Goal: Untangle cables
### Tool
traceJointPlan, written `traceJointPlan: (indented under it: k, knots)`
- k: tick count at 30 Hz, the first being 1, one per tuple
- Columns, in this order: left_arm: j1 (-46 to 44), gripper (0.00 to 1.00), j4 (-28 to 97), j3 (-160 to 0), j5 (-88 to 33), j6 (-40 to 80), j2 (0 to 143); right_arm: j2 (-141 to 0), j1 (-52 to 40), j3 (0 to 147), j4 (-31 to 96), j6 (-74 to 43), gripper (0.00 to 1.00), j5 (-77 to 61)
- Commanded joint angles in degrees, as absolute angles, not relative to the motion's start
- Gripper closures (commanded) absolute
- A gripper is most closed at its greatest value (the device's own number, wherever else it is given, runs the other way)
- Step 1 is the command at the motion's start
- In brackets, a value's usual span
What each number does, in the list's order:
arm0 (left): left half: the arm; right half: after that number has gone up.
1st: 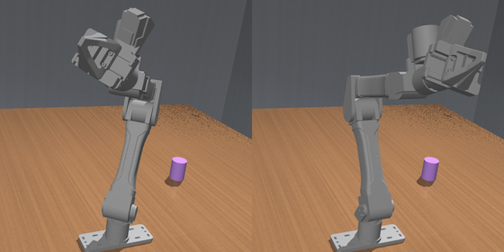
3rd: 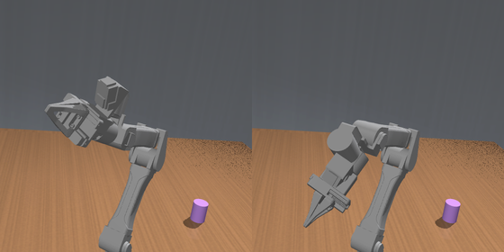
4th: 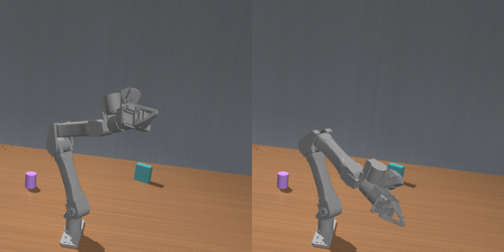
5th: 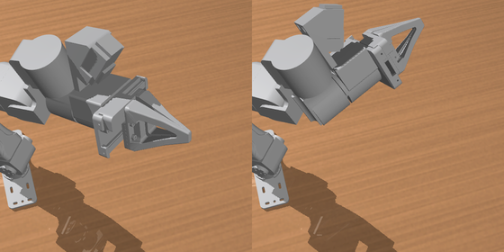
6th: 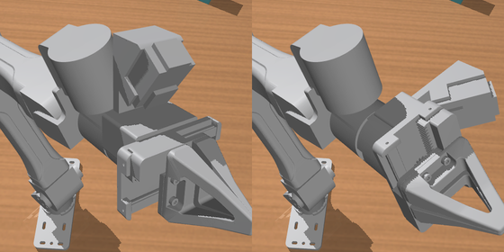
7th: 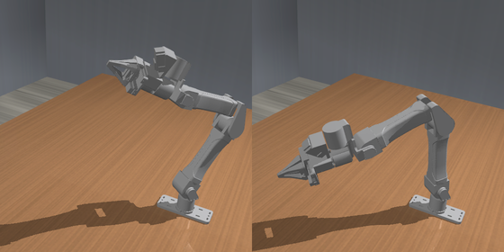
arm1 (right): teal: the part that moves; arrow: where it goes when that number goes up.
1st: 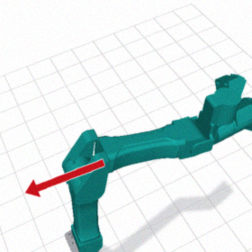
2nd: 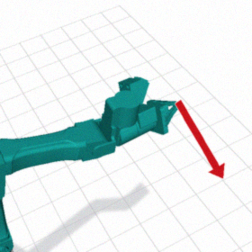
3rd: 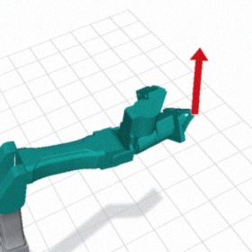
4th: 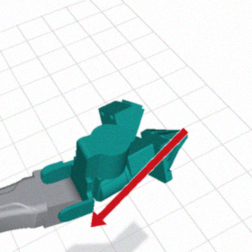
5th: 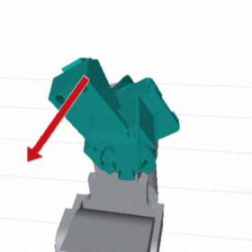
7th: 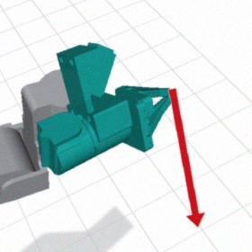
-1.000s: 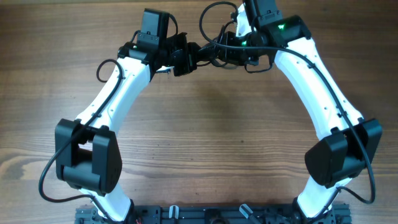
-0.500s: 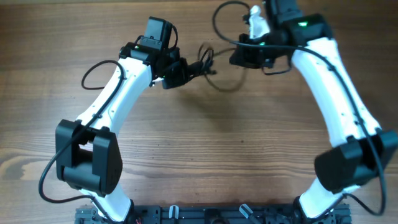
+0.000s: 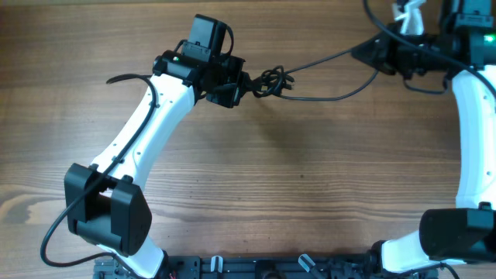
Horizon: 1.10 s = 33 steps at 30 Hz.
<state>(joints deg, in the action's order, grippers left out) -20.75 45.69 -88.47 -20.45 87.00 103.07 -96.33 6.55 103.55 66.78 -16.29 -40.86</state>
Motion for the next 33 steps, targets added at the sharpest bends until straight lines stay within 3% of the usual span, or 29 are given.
traceJointPlan:
  k: [1,8,15,18,31,33]
  knots:
    - [-16.8,0.96,50.0,-85.4,-3.6,82.7,105.8,-91.9,13.0,105.7,63.6,-19.6,0.96,-30.2]
    - [-16.8,0.96,48.0,-85.4,-10.2,82.9,105.8,-93.1,7.9,105.6,65.8,-14.9,0.94,-31.1]
    - [-17.0,0.96,46.7,-85.4,-16.2,94.7,105.8,-93.4,-0.2,105.6,66.6,-15.0,0.62,-30.7]
    - [-17.0,0.96,46.7,-85.4,-17.2,99.0,105.8,-93.4,-2.7,105.6,66.7,-15.2,0.53,-29.5]
    - [-16.4,0.96,46.0,-85.4,-17.4,99.3,105.8,-99.4,-14.5,105.3,68.3,5.0,0.59,-30.0]
    - [-15.8,0.96,45.8,-85.4,-19.0,99.5,105.8,-101.5,-17.1,105.3,67.5,6.5,0.64,-29.5]
